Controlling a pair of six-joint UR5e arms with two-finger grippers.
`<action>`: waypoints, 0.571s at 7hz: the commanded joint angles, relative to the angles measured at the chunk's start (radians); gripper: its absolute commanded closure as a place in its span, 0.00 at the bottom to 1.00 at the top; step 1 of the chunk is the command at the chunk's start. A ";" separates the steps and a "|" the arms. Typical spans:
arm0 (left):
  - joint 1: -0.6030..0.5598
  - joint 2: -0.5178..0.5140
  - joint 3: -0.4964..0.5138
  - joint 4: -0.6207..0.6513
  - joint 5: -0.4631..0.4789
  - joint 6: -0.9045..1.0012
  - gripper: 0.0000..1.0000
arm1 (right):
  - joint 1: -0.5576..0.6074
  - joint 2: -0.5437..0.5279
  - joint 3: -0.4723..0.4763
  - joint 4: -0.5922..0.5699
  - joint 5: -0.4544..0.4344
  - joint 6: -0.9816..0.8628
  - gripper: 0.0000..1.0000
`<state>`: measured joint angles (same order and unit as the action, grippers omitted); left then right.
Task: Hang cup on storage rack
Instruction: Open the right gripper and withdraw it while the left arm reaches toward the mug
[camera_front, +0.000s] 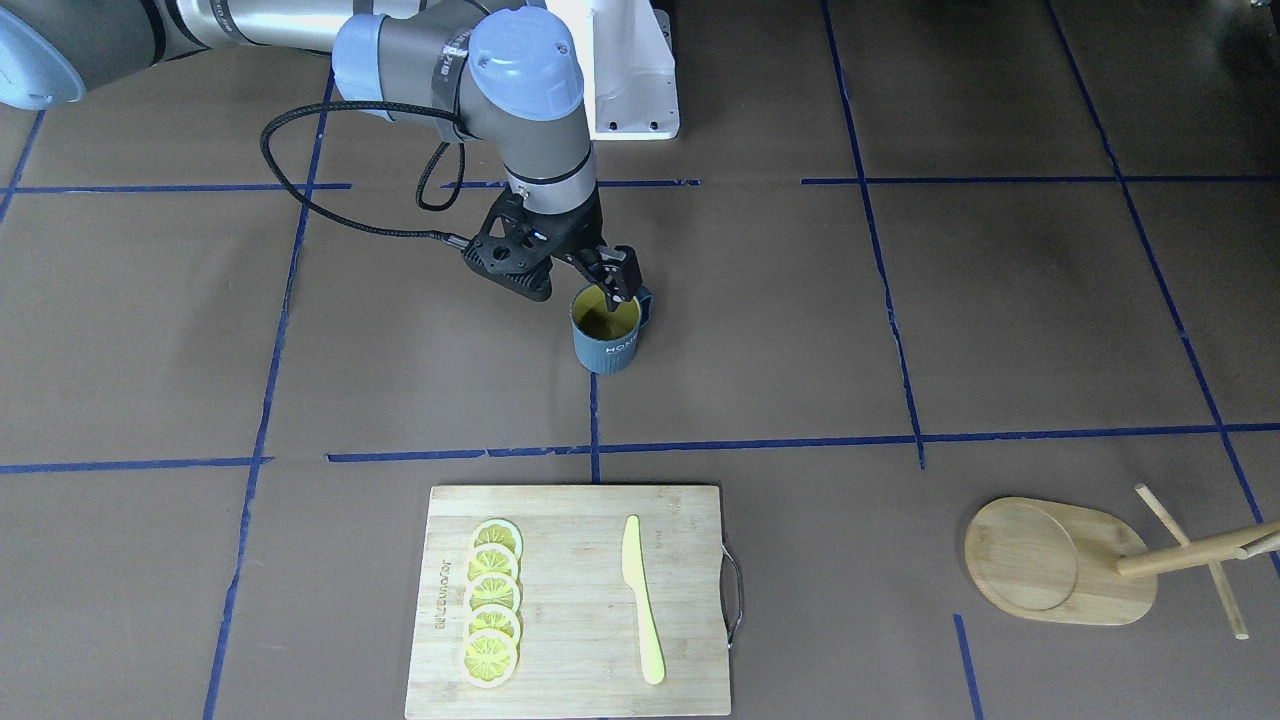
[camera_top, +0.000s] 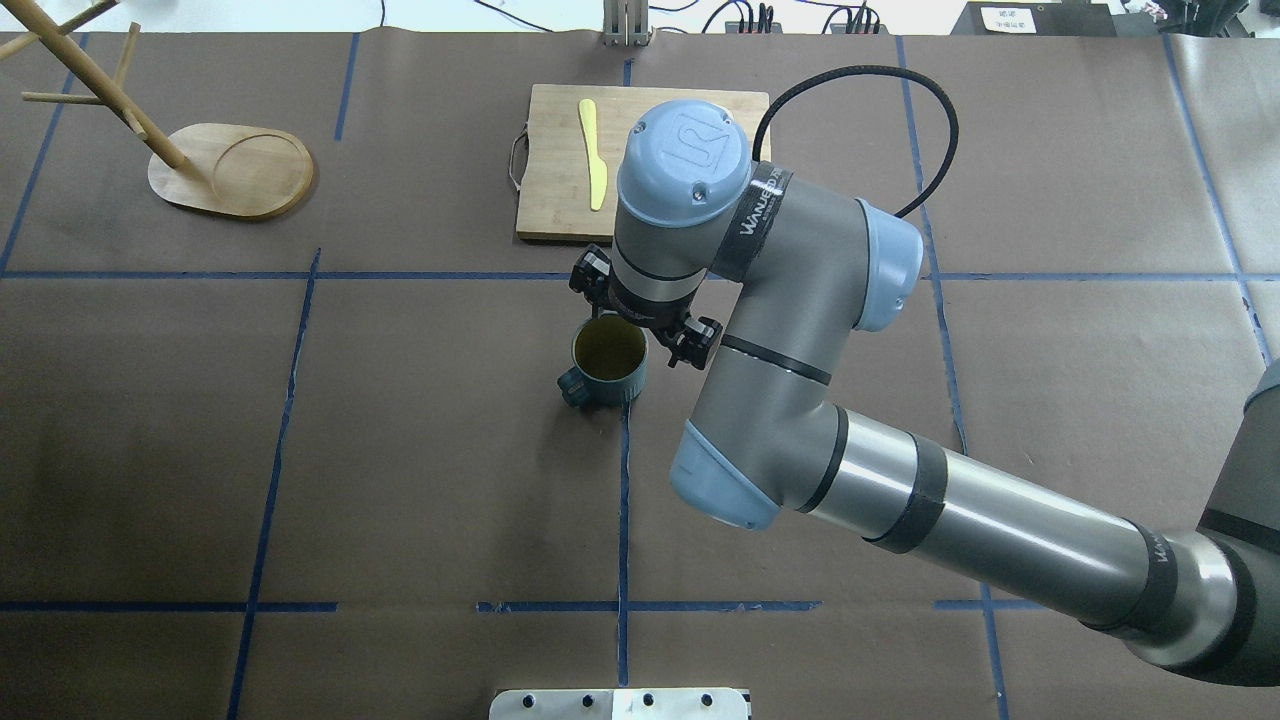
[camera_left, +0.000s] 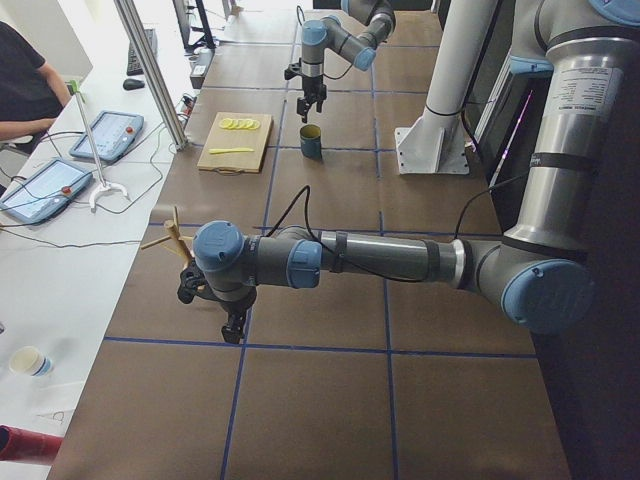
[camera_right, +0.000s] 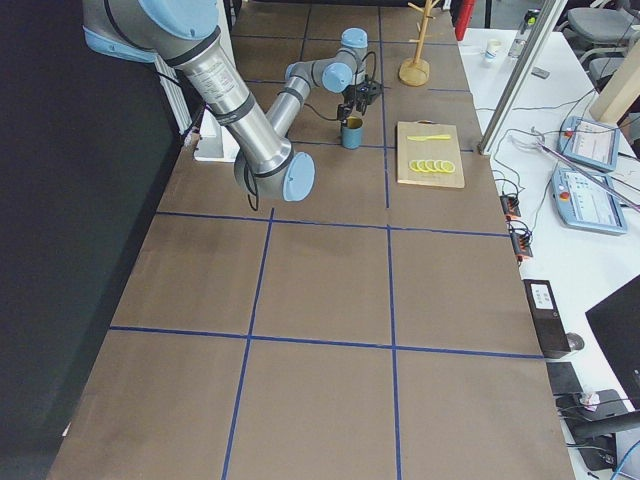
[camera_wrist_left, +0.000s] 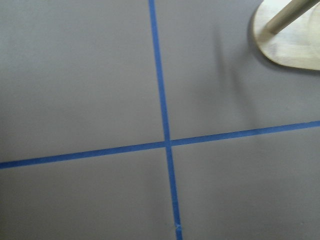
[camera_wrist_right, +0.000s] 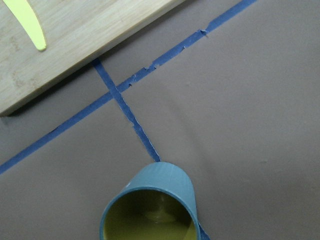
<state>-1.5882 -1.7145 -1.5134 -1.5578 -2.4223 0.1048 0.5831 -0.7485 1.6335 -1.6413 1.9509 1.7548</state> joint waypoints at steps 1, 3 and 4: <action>0.054 -0.014 -0.045 0.001 -0.014 -0.019 0.00 | 0.082 -0.136 0.174 0.000 0.031 -0.094 0.00; 0.104 0.001 -0.127 -0.001 -0.035 -0.122 0.00 | 0.200 -0.233 0.239 0.000 0.138 -0.206 0.00; 0.191 0.083 -0.274 -0.002 0.001 -0.248 0.00 | 0.243 -0.267 0.243 0.000 0.169 -0.272 0.00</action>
<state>-1.4756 -1.6954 -1.6546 -1.5578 -2.4437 -0.0203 0.7686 -0.9686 1.8592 -1.6414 2.0756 1.5585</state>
